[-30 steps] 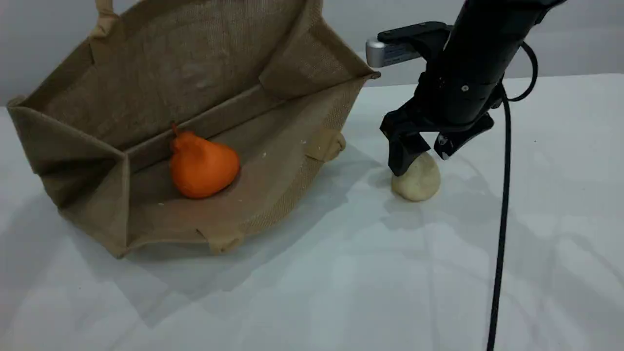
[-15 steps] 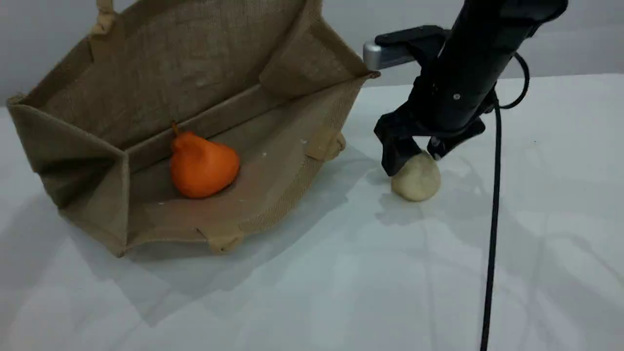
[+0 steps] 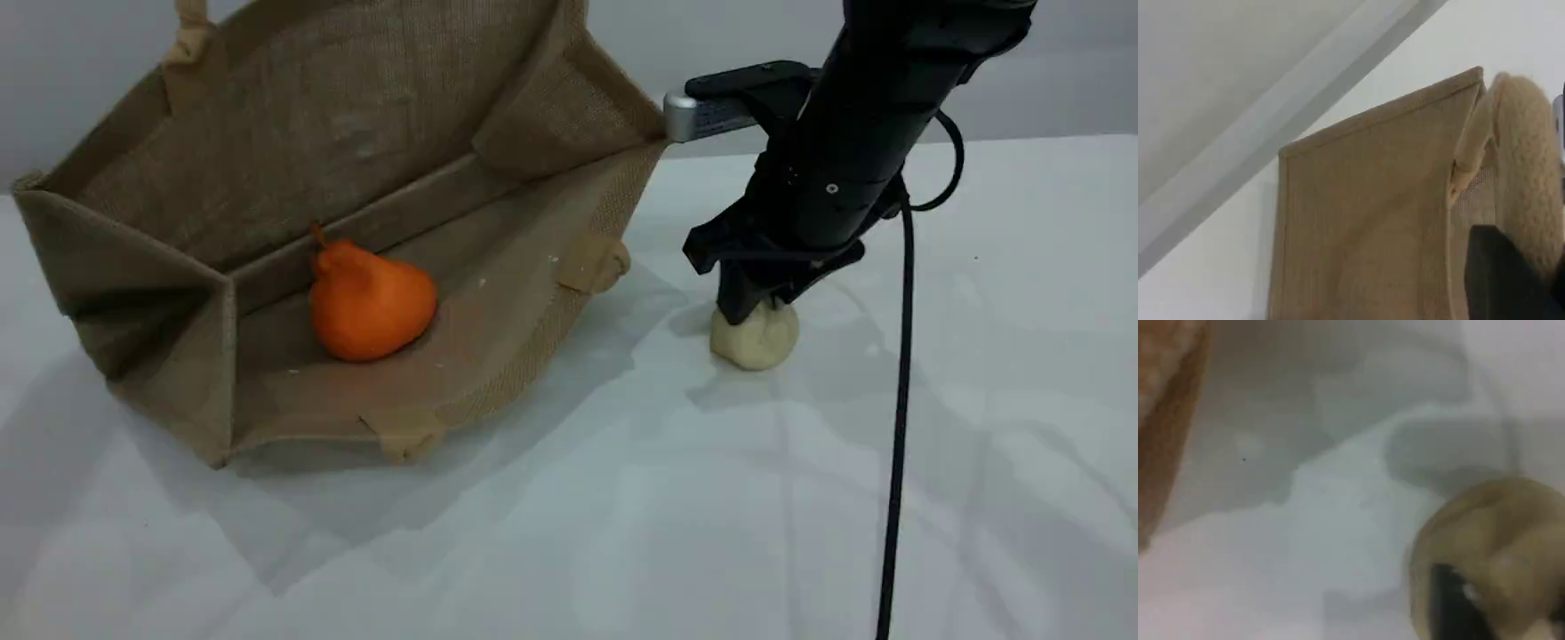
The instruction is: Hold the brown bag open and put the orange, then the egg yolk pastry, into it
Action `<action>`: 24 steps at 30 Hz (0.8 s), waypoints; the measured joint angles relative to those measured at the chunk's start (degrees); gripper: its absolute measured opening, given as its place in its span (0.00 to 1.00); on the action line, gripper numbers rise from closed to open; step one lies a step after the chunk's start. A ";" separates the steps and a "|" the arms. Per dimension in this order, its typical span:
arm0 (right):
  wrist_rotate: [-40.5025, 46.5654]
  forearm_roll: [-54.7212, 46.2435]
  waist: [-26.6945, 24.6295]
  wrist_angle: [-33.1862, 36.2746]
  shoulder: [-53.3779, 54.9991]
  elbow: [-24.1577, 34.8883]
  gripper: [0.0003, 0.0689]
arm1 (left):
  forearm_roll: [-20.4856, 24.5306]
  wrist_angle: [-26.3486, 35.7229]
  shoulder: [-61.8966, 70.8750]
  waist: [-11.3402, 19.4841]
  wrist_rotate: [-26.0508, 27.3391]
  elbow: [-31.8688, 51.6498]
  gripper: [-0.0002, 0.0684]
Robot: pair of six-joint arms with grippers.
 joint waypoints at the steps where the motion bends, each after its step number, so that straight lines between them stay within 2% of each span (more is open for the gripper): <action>1: -0.06 -0.08 0.00 0.38 -0.05 0.00 0.26 | 0.00 0.00 0.00 0.00 0.00 0.00 0.12; 3: -0.06 -1.03 0.00 1.09 -0.05 0.00 0.12 | 0.00 0.00 0.00 0.00 0.00 0.00 0.12; 5: 0.01 -1.22 0.00 2.27 -0.05 -0.05 0.06 | 0.00 0.00 0.00 0.00 0.00 0.00 0.12; 11: 4.07 -6.57 0.00 7.10 -2.51 0.13 0.04 | 0.05 0.00 0.00 0.00 0.00 0.00 0.12; 15: 4.92 -7.90 0.00 7.41 -6.82 1.51 0.03 | 0.05 0.00 0.00 0.00 0.00 0.00 0.12; 20: 4.65 -7.35 0.15 2.75 -15.02 7.35 0.03 | 0.05 0.00 0.00 0.00 0.00 0.00 0.12; 24: 3.01 -4.40 0.70 -1.99 -22.26 14.18 0.03 | 0.05 0.00 0.00 0.00 0.00 0.00 0.12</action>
